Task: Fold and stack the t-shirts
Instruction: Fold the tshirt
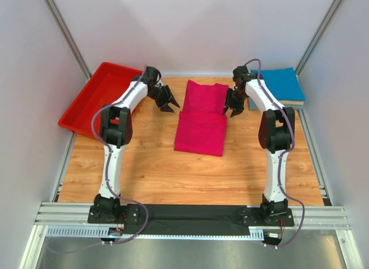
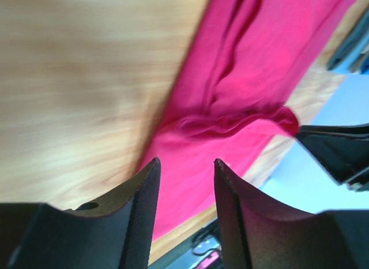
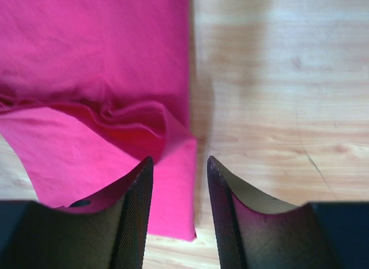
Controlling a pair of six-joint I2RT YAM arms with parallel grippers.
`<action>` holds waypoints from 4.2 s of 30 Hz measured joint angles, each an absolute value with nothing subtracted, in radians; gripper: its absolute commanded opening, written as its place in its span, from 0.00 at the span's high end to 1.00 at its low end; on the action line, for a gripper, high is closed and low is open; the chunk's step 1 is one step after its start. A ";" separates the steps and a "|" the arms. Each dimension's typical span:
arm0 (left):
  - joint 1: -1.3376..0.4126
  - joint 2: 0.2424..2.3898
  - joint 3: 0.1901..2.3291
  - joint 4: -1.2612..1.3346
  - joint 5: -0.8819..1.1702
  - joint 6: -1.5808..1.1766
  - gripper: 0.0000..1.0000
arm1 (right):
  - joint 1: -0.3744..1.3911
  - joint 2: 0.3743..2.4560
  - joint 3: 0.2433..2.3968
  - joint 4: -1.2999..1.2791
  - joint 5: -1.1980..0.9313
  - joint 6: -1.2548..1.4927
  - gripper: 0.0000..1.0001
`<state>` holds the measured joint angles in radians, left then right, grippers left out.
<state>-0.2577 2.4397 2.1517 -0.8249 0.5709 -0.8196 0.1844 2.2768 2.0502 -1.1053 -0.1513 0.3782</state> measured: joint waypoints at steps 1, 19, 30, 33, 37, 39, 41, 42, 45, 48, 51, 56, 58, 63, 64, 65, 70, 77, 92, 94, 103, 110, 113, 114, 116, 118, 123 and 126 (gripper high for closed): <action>-0.251 2.415 2.122 -0.831 0.555 -0.796 0.49 | 0.179 2.257 2.020 -1.095 -0.159 0.377 0.55; -0.336 2.075 1.523 -0.802 0.521 -0.570 0.49 | 0.222 1.959 1.423 -0.905 -0.398 0.360 0.55; -0.412 2.027 1.331 -0.697 0.565 -0.563 0.55 | 0.252 1.845 1.118 -0.720 -0.436 0.391 0.65; -0.413 2.019 1.305 -0.683 0.568 -0.563 0.68 | 0.252 1.823 1.071 -0.678 -0.451 0.404 0.69; -0.413 2.019 1.291 -0.672 0.561 -0.559 0.87 | 0.252 1.795 1.024 -0.615 -0.456 0.420 0.90; -0.413 2.019 1.290 -0.671 0.556 -0.558 1.00 | 0.252 1.789 1.008 -0.590 -0.455 0.422 1.00; -0.413 2.019 1.293 -0.673 0.549 -0.552 1.00 | 0.252 1.787 0.999 -0.575 -0.458 0.426 1.00; -0.414 2.019 1.295 -0.676 0.546 -0.551 1.00 | 0.252 1.783 0.992 -0.568 -0.459 0.426 1.00; -0.415 2.019 1.298 -0.683 0.535 -0.552 1.00 | 0.252 1.765 0.968 -0.540 -0.459 0.426 1.00; -0.417 2.008 1.298 -0.697 0.508 -0.555 1.00 | 0.252 1.737 0.928 -0.502 -0.466 0.427 1.00; -0.418 1.989 1.296 -0.707 0.480 -0.558 1.00 | 0.253 1.700 0.875 -0.454 -0.474 0.439 0.96; -0.419 1.948 1.260 -0.709 0.465 -0.574 1.00 | 0.256 1.636 0.784 -0.372 -0.479 0.473 0.70; -0.422 1.938 1.244 -0.719 0.456 -0.582 1.00 | 0.256 1.617 0.769 -0.359 -0.491 0.487 0.65; -0.431 1.936 1.229 -0.758 0.429 -0.590 1.00 | 0.257 1.595 0.754 -0.327 -0.498 0.512 0.55; -0.433 1.936 1.224 -0.762 0.425 -0.590 1.00 | 0.257 1.595 0.754 -0.321 -0.501 0.516 0.55; -0.434 1.936 1.221 -0.769 0.422 -0.593 1.00 | 0.257 1.595 0.754 -0.315 -0.503 0.520 0.55; -0.439 1.936 1.215 -0.785 0.420 -0.600 1.00 | 0.257 1.596 0.758 -0.311 -0.520 0.527 0.66; -0.447 1.936 1.215 -0.785 0.417 -0.601 1.00 | 0.261 1.599 0.761 -0.296 -0.543 0.543 0.66; -0.448 1.936 1.205 -0.778 0.432 -0.607 1.00 | 0.284 1.599 0.758 -0.293 -0.548 0.580 0.83; -0.448 1.936 1.202 -0.776 0.437 -0.609 1.00 | 0.289 1.597 0.748 -0.281 -0.551 0.587 0.95; -0.449 1.933 1.196 -0.789 0.439 -0.627 1.00 | 0.292 1.515 0.666 -0.212 -0.587 0.645 1.00; -0.450 1.912 1.184 -0.846 0.403 -0.633 1.00 | 0.292 1.525 0.584 -0.130 -0.622 0.666 1.00; -0.449 1.912 1.184 -0.872 0.381 -0.632 1.00 | 0.294 1.540 0.560 -0.120 -0.628 0.665 1.00; -0.450 1.912 1.184 -0.878 0.378 -0.632 1.00 | 0.294 1.540 0.555 -0.119 -0.630 0.665 1.00; -0.450 1.911 1.180 -0.881 0.375 -0.633 1.00 | 0.294 1.539 0.545 -0.113 -0.631 0.665 1.00; -0.451 1.907 1.164 -0.874 0.382 -0.634 0.95 | 0.294 1.531 0.535 -0.112 -0.633 0.664 1.00; -0.452 1.837 1.079 -0.846 0.444 -0.640 0.62 | 0.294 1.464 0.517 -0.172 -0.622 0.633 0.92; -0.452 1.752 1.039 -0.849 0.466 -0.645 0.51 | 0.294 1.402 0.516 -0.241 -0.614 0.611 0.74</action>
<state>-0.4522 1.7519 1.0393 -0.8494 0.4664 -0.6453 0.2943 1.4021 0.5163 -0.2413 -0.6136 0.6106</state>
